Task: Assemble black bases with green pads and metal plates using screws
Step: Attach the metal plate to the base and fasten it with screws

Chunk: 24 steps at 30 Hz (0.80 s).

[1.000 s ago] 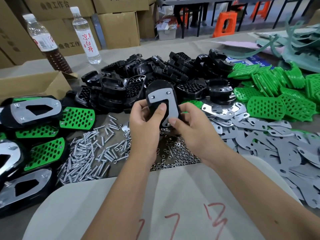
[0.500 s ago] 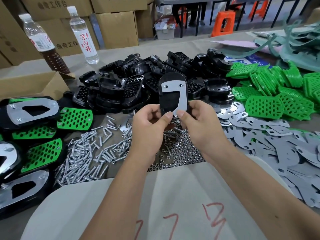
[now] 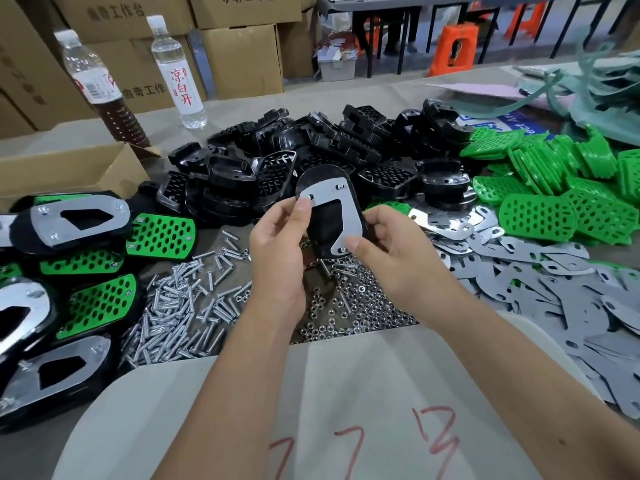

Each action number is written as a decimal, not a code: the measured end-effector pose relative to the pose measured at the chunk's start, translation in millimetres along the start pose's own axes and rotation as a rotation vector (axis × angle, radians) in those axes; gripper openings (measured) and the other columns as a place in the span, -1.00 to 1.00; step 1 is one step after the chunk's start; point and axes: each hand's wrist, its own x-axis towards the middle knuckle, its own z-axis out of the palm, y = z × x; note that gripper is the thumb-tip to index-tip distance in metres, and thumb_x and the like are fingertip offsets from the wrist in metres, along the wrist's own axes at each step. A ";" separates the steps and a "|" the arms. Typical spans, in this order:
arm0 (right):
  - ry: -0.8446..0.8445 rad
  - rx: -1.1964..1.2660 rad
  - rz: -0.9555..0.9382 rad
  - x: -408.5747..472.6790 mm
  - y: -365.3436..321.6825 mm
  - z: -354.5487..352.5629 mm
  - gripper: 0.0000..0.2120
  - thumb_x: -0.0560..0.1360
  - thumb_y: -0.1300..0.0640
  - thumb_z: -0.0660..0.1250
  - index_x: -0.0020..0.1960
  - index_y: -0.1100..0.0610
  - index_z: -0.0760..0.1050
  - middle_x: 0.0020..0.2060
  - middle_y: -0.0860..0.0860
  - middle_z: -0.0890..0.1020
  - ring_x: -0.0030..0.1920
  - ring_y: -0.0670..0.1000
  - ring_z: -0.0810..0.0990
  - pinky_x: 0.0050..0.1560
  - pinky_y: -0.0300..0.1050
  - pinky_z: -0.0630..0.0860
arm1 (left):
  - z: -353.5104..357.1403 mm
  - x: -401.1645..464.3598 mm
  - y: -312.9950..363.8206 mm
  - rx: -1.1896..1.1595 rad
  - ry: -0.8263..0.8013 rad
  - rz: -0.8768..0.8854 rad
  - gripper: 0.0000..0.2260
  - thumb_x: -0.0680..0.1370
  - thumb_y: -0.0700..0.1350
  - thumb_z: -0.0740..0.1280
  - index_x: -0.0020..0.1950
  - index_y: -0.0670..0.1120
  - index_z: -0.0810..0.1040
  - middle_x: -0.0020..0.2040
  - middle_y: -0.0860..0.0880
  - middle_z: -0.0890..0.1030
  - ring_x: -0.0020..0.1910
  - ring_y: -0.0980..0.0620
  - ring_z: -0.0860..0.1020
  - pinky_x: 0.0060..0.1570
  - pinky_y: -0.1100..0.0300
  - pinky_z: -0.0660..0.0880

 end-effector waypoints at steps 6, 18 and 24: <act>-0.002 0.233 0.021 1.1 4.3 -1.2 -0.97 0.65 0.17 0.35 0.06 0.08 0.57 -0.28 -0.04 0.62 -0.29 -0.10 0.55 -0.24 -0.27 0.51 | 0.2 1.7 -2.3 -0.041 0.026 -0.083 -0.74 0.62 -0.06 0.43 0.14 -0.26 0.68 0.05 -0.23 0.62 -0.06 -0.16 0.61 -0.07 0.00 0.62; 0.018 0.220 0.104 2.8 4.6 -3.9 -0.94 0.68 0.11 0.31 0.13 0.07 0.51 -0.22 0.00 0.66 -0.33 -0.07 0.50 -0.17 -0.03 0.53 | 4.8 0.9 -2.1 -0.037 -0.052 -0.079 -0.87 0.62 -0.18 0.42 -0.03 -0.23 0.67 -0.13 -0.16 0.74 -0.19 -0.05 0.71 -0.22 0.11 0.65; 0.422 0.373 0.104 -3.4 10.5 -28.1 -0.95 0.67 0.10 0.32 0.10 0.06 0.50 -0.18 -0.04 0.62 -0.29 -0.08 0.59 -0.37 -0.21 0.49 | 56.4 4.0 -9.5 0.370 -0.179 0.183 -0.78 0.70 -0.01 0.27 0.04 -0.06 0.68 -0.07 -0.01 0.74 -0.06 -0.02 0.71 0.01 -0.11 0.68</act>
